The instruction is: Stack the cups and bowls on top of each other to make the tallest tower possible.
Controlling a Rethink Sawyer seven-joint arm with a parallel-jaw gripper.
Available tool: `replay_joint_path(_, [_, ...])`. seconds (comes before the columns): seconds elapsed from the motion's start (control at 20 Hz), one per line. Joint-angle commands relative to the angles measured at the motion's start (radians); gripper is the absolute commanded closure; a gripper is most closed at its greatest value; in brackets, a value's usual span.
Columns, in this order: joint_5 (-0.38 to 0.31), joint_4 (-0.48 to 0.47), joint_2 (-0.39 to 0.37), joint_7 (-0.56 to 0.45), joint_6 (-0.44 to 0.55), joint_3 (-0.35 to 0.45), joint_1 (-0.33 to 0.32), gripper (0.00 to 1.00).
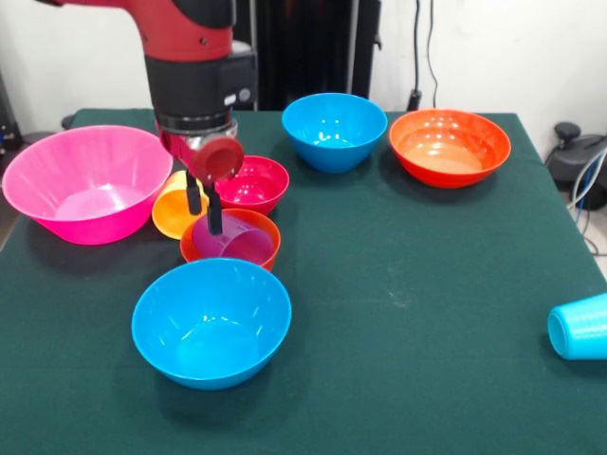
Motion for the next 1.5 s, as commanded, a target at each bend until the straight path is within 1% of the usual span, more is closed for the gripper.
replay_joint_path(0.05, [-0.031, -0.065, 0.101, 0.003, -0.021, -0.01, 0.06, 0.0])
replay_joint_path(0.2, [0.007, -0.048, 0.118, 0.045, -0.017, -0.013, 0.074, 0.0])
replay_joint_path(0.35, [0.068, 0.027, 0.094, 0.09, 0.04, -0.012, 0.084, 0.0])
replay_joint_path(0.45, [0.078, 0.044, 0.075, 0.079, 0.063, -0.019, 0.087, 0.0])
replay_joint_path(0.5, [0.075, 0.043, 0.069, 0.067, 0.088, -0.036, 0.1, 0.0])
replay_joint_path(0.6, [0.071, 0.035, 0.069, 0.036, 0.128, -0.048, 0.103, 0.0])
replay_joint_path(0.65, [0.053, 0.013, 0.08, 0.0, 0.168, -0.066, 0.106, 0.0])
replay_joint_path(0.75, [0.018, -0.037, 0.115, -0.057, 0.204, -0.085, 0.106, 0.0])
replay_joint_path(0.85, [0.021, -0.067, 0.147, -0.072, 0.227, -0.081, 0.098, 0.0])
replay_joint_path(1.0, [0.017, -0.109, 0.181, -0.09, 0.226, -0.071, 0.088, 0.0])
replay_joint_path(1.05, [0.022, -0.107, 0.181, -0.095, 0.213, -0.054, 0.078, 0.0])
replay_joint_path(1.2, [0.04, -0.095, 0.144, -0.12, 0.234, -0.01, 0.054, 0.0])
replay_joint_path(1.25, [0.043, -0.086, 0.115, -0.125, 0.242, -0.002, 0.055, 0.0])
replay_joint_path(1.35, [0.059, -0.069, 0.079, -0.13, 0.264, 0.019, 0.045, 0.0])
replay_joint_path(1.5, [0.057, -0.056, 0.045, -0.13, 0.247, 0.043, 0.037, 0.0])
